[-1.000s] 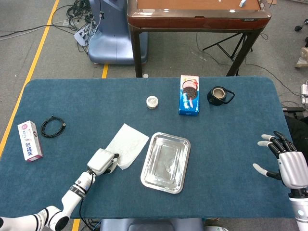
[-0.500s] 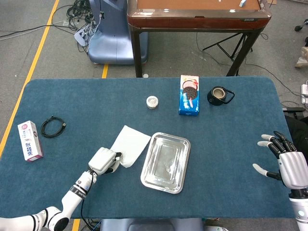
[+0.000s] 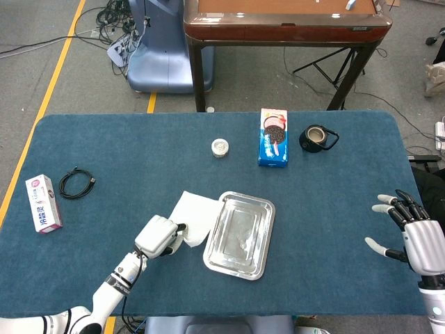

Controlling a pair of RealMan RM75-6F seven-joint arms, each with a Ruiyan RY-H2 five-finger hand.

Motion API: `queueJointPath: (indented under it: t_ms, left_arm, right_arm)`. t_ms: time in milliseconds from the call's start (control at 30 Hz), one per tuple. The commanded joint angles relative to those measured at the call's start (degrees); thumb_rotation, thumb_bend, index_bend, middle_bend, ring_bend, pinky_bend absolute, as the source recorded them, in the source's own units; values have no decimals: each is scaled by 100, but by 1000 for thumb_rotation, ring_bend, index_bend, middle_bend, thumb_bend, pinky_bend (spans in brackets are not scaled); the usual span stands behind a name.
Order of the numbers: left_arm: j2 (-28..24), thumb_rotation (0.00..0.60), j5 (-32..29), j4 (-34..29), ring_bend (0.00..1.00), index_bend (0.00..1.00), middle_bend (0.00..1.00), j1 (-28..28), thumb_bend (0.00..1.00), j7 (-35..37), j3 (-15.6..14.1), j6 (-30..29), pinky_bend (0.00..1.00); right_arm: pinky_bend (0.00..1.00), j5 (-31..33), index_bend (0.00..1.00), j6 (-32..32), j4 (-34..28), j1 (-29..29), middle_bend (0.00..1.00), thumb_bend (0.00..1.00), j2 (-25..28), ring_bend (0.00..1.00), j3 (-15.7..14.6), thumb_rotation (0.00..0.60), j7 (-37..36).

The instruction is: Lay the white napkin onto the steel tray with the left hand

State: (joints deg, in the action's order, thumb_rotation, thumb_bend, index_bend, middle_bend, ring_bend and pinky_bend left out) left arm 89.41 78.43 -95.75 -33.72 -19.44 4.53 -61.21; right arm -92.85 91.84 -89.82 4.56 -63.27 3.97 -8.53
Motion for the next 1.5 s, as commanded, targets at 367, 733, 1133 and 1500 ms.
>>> queueJointPath:
  t_ms: [367, 733, 1133, 1500]
  left_arm:
    - [162, 600, 64, -645, 1000, 591, 1000, 67, 551, -731, -246, -201, 1000]
    - [495, 600, 164, -576, 1000, 592, 1000, -114, 551, -884, -161, -86, 1000]
    - [733, 600, 399, -470, 1000, 593, 1000, -207, 551, -864, -222, -80, 1000]
    - [739, 600, 643, -756, 1000, 594, 1000, -227, 551, -859, -328, -97, 1000]
  right_arm:
    - [234, 7, 356, 35, -18, -13, 264, 26, 35, 120, 19, 600, -31]
    - [234, 39, 356, 6, -8, -6, 264, 26, 36, 120, 28, 600, -50]
    - [234, 76, 356, 40, -4, -24, 264, 26, 85, 120, 57, 600, -147]
    - [234, 73, 356, 133, -12, -84, 264, 26, 114, 120, 58, 600, -159]
